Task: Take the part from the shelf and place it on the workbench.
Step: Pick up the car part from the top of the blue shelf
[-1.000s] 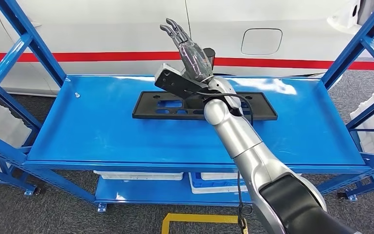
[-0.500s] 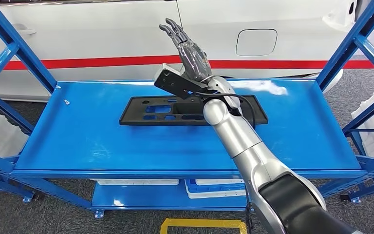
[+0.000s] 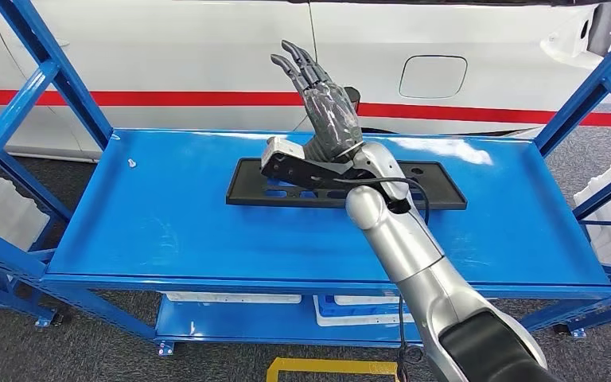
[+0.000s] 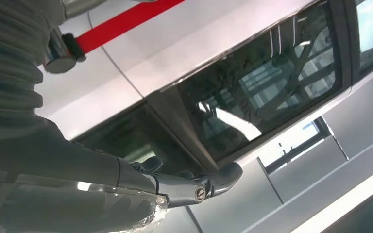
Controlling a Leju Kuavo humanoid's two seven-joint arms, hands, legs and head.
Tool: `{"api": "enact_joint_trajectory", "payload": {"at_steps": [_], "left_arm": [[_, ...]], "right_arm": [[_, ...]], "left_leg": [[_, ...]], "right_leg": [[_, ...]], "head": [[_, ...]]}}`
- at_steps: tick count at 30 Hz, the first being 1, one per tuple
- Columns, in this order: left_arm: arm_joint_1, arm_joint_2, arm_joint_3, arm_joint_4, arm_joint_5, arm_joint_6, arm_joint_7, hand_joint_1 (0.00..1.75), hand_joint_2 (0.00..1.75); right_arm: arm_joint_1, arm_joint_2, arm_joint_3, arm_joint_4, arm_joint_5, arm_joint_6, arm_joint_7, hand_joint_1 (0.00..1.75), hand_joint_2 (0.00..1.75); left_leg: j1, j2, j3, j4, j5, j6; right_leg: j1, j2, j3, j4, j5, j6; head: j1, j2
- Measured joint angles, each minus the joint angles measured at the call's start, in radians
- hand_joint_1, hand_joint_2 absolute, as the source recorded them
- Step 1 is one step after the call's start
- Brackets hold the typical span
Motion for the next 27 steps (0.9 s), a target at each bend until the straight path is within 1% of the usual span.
{"api": "enact_joint_trajectory", "payload": {"at_steps": [2,5,9,12,15,19,23,27], "left_arm": [[0.002,0.0,0.005,0.0,-0.01,0.002,0.0,0.0,0.0],[0.006,0.0,0.009,0.001,-0.025,0.005,0.0,0.0,0.0],[0.01,0.001,0.015,0.001,-0.041,0.004,0.001,0.0,0.0],[0.012,0.002,0.02,0.001,-0.047,0.004,0.003,0.0,0.0],[0.012,0.002,0.026,0.001,-0.057,0.004,0.007,0.0,0.0],[0.011,0.0,0.026,0.001,-0.086,0.003,0.021,0.0,0.0],[-0.001,-0.008,0.025,0.001,-0.113,0.002,0.034,0.0,0.0],[-0.007,-0.015,0.025,0.001,-0.119,0.0,0.038,0.0,0.0]], "right_arm": [[0.052,-0.034,0.007,-0.077,0.021,-0.013,0.011,0.0,1.75],[0.146,-0.103,0.019,-0.202,0.052,-0.019,0.029,0.0,1.75],[0.277,-0.209,0.047,-0.34,0.095,-0.031,0.049,0.0,1.75],[0.354,-0.273,0.064,-0.405,0.112,-0.05,0.055,0.0,1.75],[0.408,-0.318,0.079,-0.449,0.129,-0.054,0.065,0.0,1.75],[0.472,-0.348,0.1,-0.478,0.187,-0.052,0.109,0.0,1.75],[0.513,-0.35,0.123,-0.468,0.243,-0.053,0.137,0.0,1.75],[0.521,-0.344,0.137,-0.451,0.26,-0.053,0.143,0.0,1.75]], "left_leg": [[-0.001,-0.002,0.0,0.0,-0.001,0.004],[-0.001,-0.003,0.0,0.0,-0.003,0.008],[-0.002,-0.004,0.001,0.0,-0.005,0.012],[-0.002,-0.004,0.001,0.0,-0.006,0.013],[-0.001,-0.004,0.001,0.0,-0.006,0.013],[0.001,-0.003,0.002,0.0,-0.007,0.013],[0.002,-0.003,0.003,0.0,-0.007,0.013],[0.002,-0.002,0.004,0.0,-0.006,0.013]], "right_leg": [[-0.001,-0.002,0.003,-0.004,0.0,0.001],[-0.001,-0.003,0.006,-0.009,0.001,0.004],[-0.002,-0.003,0.009,-0.013,0.0,0.025],[-0.003,-0.003,0.009,-0.013,0.0,0.027],[-0.003,-0.003,0.009,-0.013,0.0,0.027],[-0.003,-0.003,0.008,-0.013,-0.001,0.027],[-0.002,-0.003,0.008,-0.013,-0.001,0.027],[-0.002,-0.003,0.009,-0.012,-0.001,0.027]], "head": [[0.0,0.0],[0.0,0.0],[0.0,0.0],[0.0,0.0],[0.0,0.0],[0.0,0.0],[0.0,0.0],[0.0,0.0]]}}
